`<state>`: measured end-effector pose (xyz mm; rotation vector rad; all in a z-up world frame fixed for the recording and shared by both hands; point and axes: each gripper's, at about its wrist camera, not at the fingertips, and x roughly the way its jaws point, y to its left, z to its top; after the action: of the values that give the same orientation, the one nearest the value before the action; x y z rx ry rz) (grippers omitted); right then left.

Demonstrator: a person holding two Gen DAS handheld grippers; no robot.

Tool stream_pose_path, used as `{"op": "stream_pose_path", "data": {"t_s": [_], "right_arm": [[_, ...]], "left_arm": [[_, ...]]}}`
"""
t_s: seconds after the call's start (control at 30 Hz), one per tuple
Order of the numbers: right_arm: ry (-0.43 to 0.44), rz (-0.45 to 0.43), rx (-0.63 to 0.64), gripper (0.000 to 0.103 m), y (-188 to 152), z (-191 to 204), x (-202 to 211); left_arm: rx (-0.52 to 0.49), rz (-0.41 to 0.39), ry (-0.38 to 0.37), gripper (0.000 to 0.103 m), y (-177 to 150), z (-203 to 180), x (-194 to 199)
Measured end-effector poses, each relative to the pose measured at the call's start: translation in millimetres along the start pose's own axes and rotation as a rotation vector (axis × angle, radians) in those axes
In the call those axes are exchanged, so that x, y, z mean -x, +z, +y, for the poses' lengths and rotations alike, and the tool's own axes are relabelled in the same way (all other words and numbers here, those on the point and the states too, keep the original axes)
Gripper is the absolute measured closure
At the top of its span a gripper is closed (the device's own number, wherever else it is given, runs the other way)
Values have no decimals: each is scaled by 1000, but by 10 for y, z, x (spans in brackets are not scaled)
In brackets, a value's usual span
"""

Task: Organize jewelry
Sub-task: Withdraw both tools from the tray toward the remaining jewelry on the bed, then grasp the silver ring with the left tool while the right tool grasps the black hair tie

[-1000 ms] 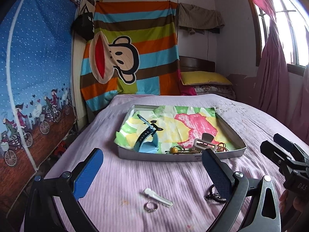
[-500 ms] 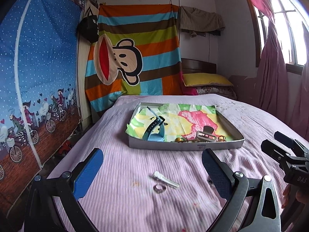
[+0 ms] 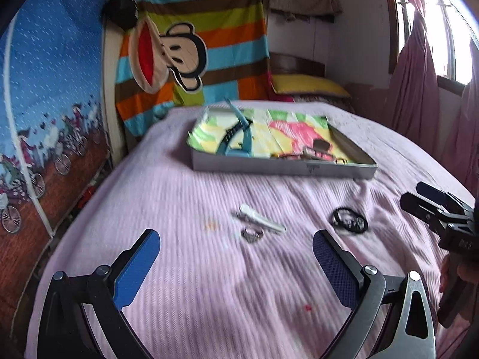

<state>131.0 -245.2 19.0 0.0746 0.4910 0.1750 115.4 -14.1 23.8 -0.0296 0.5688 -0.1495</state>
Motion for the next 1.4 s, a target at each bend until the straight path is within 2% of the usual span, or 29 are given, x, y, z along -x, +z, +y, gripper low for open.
{"op": "stream_pose_path", "data": {"t_s": [0.37,0.47,0.8,0.9,0.97,1.07,1.13,1.27,1.4], "right_arm": [[13,76,33,4,-84,73,-180],[24,96,50,9,-104,128,-218],[47,172,33,46,-170,135,-407],[36,177,16,57,-157,120,-472],[26,178,13,63,-145,114,-521],[20,192,5,71,-111,100,-622],[21,213,1,79,-101,94,-690],[27,234,2,84,-105,115,-749],[18,269,12,85,-115,140,-825]], "left_arm": [[-21,103,-36,0,-7,7,-236],[-43,108,-35,1,-20,-30,-268],[-39,126,-78,21,-9,-45,-397],[-48,145,-92,32,8,-87,-466],[-47,163,-89,39,13,-99,-516],[-52,180,-77,45,25,-124,-586],[-53,188,-71,47,19,-134,-622],[-49,192,-57,49,-21,-142,-661],[-58,165,-43,51,-94,-157,-634]]}}
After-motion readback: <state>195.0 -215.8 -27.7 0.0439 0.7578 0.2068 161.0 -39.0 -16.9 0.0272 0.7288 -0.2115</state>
